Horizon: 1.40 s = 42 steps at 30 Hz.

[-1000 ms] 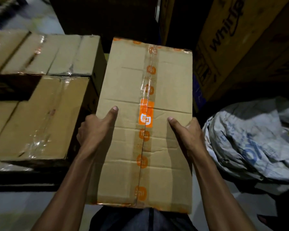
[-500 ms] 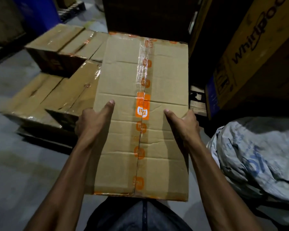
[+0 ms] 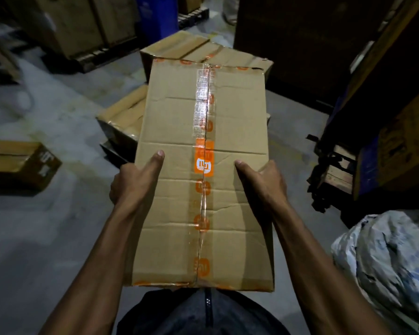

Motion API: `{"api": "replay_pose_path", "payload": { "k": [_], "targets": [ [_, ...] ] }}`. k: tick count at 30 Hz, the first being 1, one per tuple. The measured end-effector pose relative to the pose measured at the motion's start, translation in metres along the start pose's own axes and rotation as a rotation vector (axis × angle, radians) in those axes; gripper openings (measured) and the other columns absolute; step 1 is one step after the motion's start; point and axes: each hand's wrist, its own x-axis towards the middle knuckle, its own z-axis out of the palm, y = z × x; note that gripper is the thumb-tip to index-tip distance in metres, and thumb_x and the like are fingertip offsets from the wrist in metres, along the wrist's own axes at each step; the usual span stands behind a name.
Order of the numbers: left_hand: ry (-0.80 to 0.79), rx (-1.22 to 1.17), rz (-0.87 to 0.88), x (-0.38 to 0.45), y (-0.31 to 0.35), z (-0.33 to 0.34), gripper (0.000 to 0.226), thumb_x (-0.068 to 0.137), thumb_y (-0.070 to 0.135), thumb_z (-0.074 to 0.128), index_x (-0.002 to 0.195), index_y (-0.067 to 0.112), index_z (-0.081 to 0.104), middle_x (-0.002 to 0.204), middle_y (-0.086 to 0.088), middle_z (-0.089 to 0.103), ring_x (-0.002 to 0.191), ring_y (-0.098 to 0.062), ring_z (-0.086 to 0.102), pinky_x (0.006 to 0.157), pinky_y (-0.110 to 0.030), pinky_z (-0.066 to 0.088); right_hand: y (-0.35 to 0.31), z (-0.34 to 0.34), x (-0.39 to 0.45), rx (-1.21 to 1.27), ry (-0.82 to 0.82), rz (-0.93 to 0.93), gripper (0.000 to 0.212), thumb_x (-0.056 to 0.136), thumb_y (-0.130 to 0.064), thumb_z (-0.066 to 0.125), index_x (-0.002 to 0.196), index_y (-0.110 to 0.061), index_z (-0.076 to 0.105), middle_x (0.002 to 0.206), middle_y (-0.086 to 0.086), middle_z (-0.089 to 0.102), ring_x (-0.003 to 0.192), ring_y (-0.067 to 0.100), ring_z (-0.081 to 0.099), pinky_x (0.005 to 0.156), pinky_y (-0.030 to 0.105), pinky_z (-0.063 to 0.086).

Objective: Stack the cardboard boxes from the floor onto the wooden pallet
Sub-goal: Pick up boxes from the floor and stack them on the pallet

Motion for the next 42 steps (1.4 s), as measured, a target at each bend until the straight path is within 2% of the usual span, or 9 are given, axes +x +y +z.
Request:
{"api": "replay_pose_path", "payload": {
  "k": [3, 10, 16, 21, 27, 32, 36, 40, 42],
  "targets": [
    [0.020, 0.002, -0.038, 0.021, -0.038, -0.030, 0.101, 0.072, 0.091, 0.046, 0.124, 0.006, 0.063, 0.124, -0.022, 0.065, 0.112, -0.044, 0.060, 0.089, -0.044, 0.047, -0.018, 0.040, -0.019, 0.007, -0.044, -0.044, 0.065, 0.074, -0.073, 0.066, 0.110, -0.020, 0.062, 0.101, -0.002, 0.068, 0.091, 0.023, 0.061, 0.074, 0.031, 0.044],
    [0.050, -0.003, -0.074, 0.087, -0.129, -0.124, 0.097, 0.076, 0.088, 0.045, 0.122, 0.005, 0.063, 0.120, -0.020, 0.066, 0.110, -0.043, 0.061, 0.089, -0.044, 0.048, -0.079, 0.166, -0.078, -0.022, -0.113, -0.062, 0.098, 0.056, -0.100, 0.051, 0.120, -0.026, 0.059, 0.111, -0.003, 0.069, 0.102, 0.024, 0.065, 0.089, 0.045, 0.056],
    [0.083, -0.020, -0.096, 0.141, -0.175, -0.193, 0.086, 0.083, 0.081, 0.049, 0.129, 0.008, 0.060, 0.123, -0.019, 0.064, 0.113, -0.042, 0.059, 0.084, -0.040, 0.042, -0.134, 0.247, -0.107, -0.005, -0.199, -0.089, 0.090, 0.060, -0.095, 0.055, 0.122, -0.030, 0.056, 0.116, -0.004, 0.066, 0.105, 0.023, 0.062, 0.093, 0.047, 0.053],
    [0.098, -0.010, -0.164, 0.198, -0.200, -0.221, 0.103, 0.067, 0.095, 0.039, 0.113, 0.008, 0.067, 0.108, -0.017, 0.069, 0.100, -0.041, 0.063, 0.091, -0.050, 0.052, -0.176, 0.301, -0.094, 0.017, -0.278, -0.110, 0.090, 0.062, -0.091, 0.059, 0.125, -0.027, 0.055, 0.117, -0.002, 0.064, 0.107, 0.024, 0.061, 0.093, 0.048, 0.053],
    [0.105, 0.007, -0.184, 0.290, -0.199, -0.226, 0.103, 0.069, 0.094, 0.042, 0.119, 0.006, 0.065, 0.114, -0.019, 0.067, 0.105, -0.042, 0.062, 0.092, -0.049, 0.051, -0.217, 0.370, -0.044, 0.027, -0.311, -0.091, 0.064, 0.080, -0.070, 0.068, 0.118, -0.023, 0.044, 0.116, 0.000, 0.055, 0.109, 0.023, 0.053, 0.092, 0.042, 0.048],
    [0.075, 0.008, -0.205, 0.392, -0.174, -0.218, 0.107, 0.070, 0.093, 0.045, 0.133, 0.006, 0.058, 0.133, -0.021, 0.060, 0.120, -0.044, 0.056, 0.101, -0.050, 0.047, -0.259, 0.435, 0.021, 0.044, -0.277, -0.036, 0.078, 0.081, -0.068, 0.067, 0.134, -0.015, 0.046, 0.132, 0.009, 0.056, 0.120, 0.032, 0.054, 0.096, 0.041, 0.047],
    [0.070, -0.008, -0.178, 0.463, -0.146, -0.217, 0.103, 0.069, 0.093, 0.047, 0.128, 0.010, 0.064, 0.129, -0.017, 0.064, 0.119, -0.042, 0.058, 0.096, -0.046, 0.047, -0.306, 0.469, 0.070, 0.000, -0.270, -0.006, 0.082, 0.085, -0.067, 0.064, 0.140, -0.011, 0.042, 0.137, 0.012, 0.052, 0.126, 0.036, 0.050, 0.090, 0.037, 0.039],
    [0.056, -0.054, -0.163, 0.525, -0.121, -0.222, 0.106, 0.065, 0.096, 0.043, 0.120, 0.009, 0.068, 0.119, -0.017, 0.069, 0.111, -0.041, 0.062, 0.096, -0.047, 0.051, -0.348, 0.495, 0.115, -0.021, -0.246, 0.011, 0.069, 0.091, -0.068, 0.052, 0.133, -0.014, 0.046, 0.124, 0.008, 0.058, 0.106, 0.028, 0.055, 0.081, 0.036, 0.043],
    [0.064, -0.078, -0.135, 0.555, -0.109, -0.223, 0.096, 0.074, 0.088, 0.048, 0.119, 0.006, 0.069, 0.119, -0.019, 0.069, 0.111, -0.042, 0.062, 0.092, -0.041, 0.050, -0.365, 0.508, 0.135, 0.013, -0.215, 0.014, 0.062, 0.096, -0.065, 0.045, 0.132, -0.014, 0.047, 0.120, 0.005, 0.059, 0.102, 0.025, 0.055, 0.078, 0.036, 0.044]
  ]
}}
